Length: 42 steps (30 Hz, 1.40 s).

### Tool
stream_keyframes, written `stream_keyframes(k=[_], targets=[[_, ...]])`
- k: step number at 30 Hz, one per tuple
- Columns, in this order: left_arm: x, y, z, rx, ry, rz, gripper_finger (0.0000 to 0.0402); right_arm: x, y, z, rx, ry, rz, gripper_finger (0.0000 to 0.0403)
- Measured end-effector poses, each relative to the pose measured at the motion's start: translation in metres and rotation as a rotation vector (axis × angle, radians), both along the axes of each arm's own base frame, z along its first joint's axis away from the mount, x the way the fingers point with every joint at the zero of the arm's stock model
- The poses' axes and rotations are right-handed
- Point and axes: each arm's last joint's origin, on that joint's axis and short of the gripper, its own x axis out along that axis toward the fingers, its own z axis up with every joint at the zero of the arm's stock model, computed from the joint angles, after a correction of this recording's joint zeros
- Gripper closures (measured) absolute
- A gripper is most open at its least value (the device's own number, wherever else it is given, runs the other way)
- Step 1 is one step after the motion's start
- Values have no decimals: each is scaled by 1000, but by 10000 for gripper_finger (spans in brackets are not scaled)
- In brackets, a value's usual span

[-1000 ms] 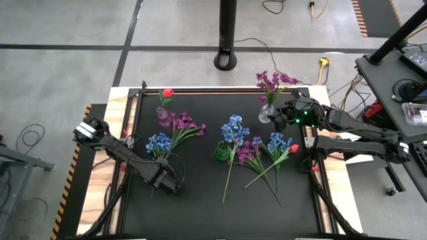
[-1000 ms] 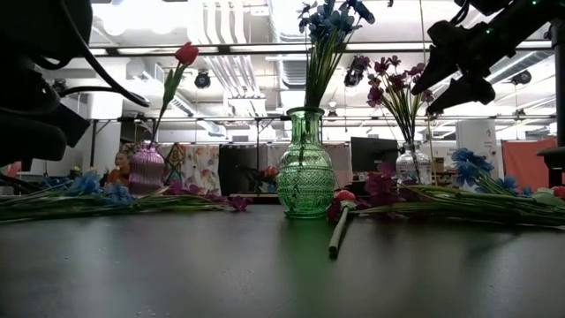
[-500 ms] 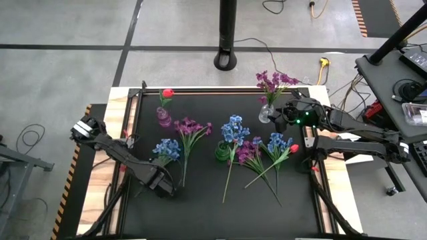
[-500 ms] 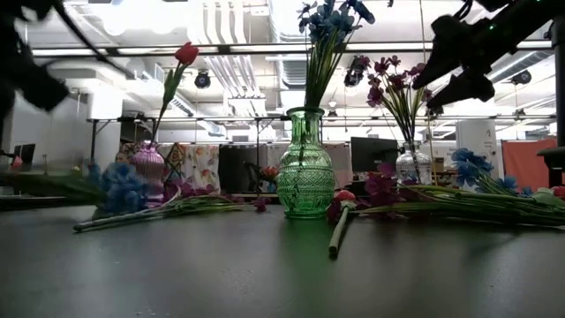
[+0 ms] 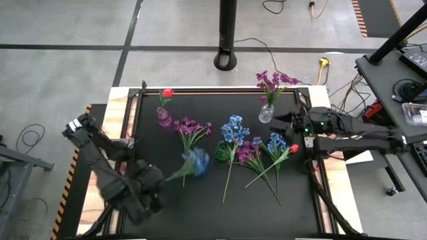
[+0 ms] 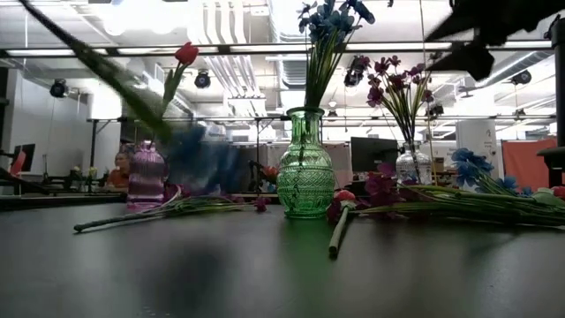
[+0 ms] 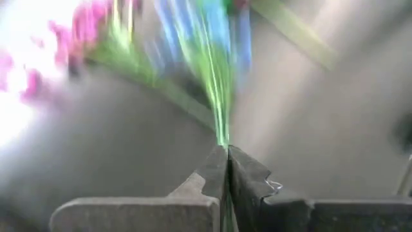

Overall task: Sort flowers into vase by color
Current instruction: Put the middle left blue flowers into the green vase

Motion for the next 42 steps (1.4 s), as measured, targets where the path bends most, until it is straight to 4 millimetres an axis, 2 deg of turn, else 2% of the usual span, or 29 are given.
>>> stream_keyframes(k=[5, 8, 10, 13, 17, 21, 24, 27, 32, 37, 42], targets=[[-5, -5, 13, 176, -210, -60, 400, 7, 14, 18, -73, -183, 132, 97], [-3, -4, 15, 223, -246, -61, 401, 8, 19, 25, -86, -255, 177, 97], [0, -1, 14, 199, -237, -37, 401, 10, 23, 25, -82, -260, 202, 97], [7, 3, 10, 52, -166, 60, 401, 10, 26, 25, -68, -259, 224, 97], [22, -2, -19, -98, 6, 73, 383, 17, 28, 21, -65, -227, 230, 97], [33, -15, -56, -141, 151, -9, 333, 21, 28, 19, -65, -206, 227, 97], [37, -24, -81, -96, 243, -23, 286, 24, 28, 17, -63, -190, 227, 97], [41, -36, -98, -51, 242, -62, 241, 26, 28, 15, -61, -178, 227, 97], [41, -55, -131, 23, 294, -145, 188, 30, 29, 13, -60, -158, 228, 97], [43, -59, -153, 66, 333, -124, 172, 33, 29, 11, -60, -143, 228, 97], [44, -61, -166, 88, 350, -116, 192, 33, 29, 11, -60, -145, 228, 97]])
